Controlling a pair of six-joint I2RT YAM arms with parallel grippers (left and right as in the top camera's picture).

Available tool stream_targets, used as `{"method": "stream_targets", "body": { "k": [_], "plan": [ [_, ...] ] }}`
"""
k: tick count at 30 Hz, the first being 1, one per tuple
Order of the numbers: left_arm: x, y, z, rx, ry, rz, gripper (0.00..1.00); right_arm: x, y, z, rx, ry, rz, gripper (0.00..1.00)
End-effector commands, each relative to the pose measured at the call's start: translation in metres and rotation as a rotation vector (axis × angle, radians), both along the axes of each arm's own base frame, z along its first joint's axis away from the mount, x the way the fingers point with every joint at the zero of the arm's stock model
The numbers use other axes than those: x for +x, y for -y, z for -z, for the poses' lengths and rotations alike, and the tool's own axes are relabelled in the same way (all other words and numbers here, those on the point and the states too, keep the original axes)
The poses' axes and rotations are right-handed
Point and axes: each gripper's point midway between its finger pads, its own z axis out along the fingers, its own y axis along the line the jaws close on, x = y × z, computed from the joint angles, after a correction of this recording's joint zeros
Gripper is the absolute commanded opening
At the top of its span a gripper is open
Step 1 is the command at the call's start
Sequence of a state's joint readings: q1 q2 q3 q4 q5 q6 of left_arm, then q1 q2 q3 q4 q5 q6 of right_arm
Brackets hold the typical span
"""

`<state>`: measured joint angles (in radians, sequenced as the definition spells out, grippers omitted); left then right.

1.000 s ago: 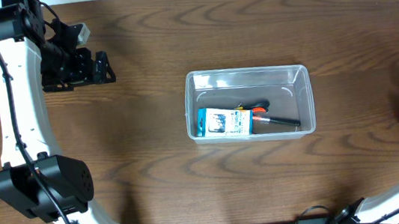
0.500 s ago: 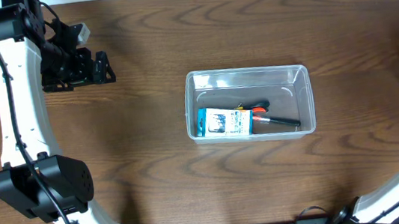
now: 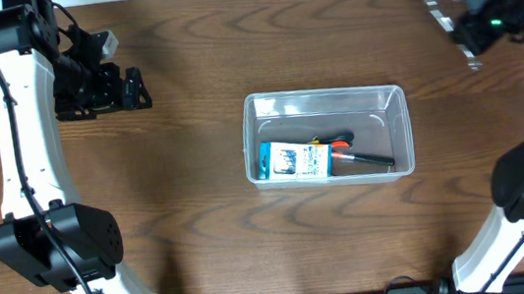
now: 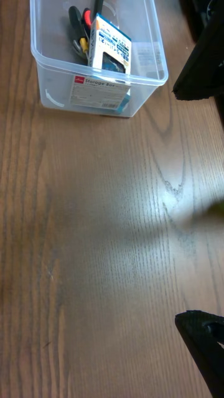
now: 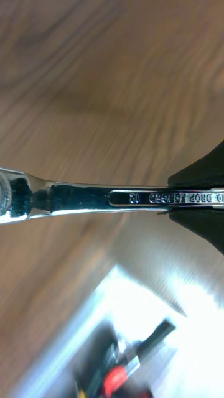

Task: Pack container
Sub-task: 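Carry the wrench left and lower it into the container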

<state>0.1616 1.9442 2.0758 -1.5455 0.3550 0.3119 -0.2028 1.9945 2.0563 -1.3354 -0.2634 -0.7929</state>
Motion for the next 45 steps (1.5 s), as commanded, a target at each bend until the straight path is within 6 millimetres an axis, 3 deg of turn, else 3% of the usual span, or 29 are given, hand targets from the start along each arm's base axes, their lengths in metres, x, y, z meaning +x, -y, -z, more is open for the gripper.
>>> {"method": "stream_targets", "body": {
  "k": [1,10,21,28,35,45],
  "plan": [
    [0.000,-0.001,0.002,0.008,-0.009,0.005,0.98,-0.004,-0.050,-0.013,-0.026,0.024,-0.204,0.04],
    [0.000,-0.001,0.002,0.008,-0.009,0.005,0.98,-0.038,-0.151,-0.005,-0.138,-0.042,-0.549,0.06],
    [0.000,-0.001,0.002,0.008,-0.009,0.005,0.98,-0.070,-0.213,0.005,-0.191,-0.065,-0.784,0.06],
    [0.000,-0.001,0.002,0.008,-0.009,0.005,0.98,-0.085,-0.226,0.032,-0.202,-0.108,-0.896,0.06],
    [0.000,-0.001,0.002,0.008,-0.008,0.005,0.98,-0.092,-0.224,0.072,-0.201,-0.163,-0.903,0.11],
    [0.000,-0.001,0.002,0.008,-0.009,0.005,0.98,-0.091,-0.223,0.106,-0.200,-0.160,-0.899,0.12]
  ]
}}
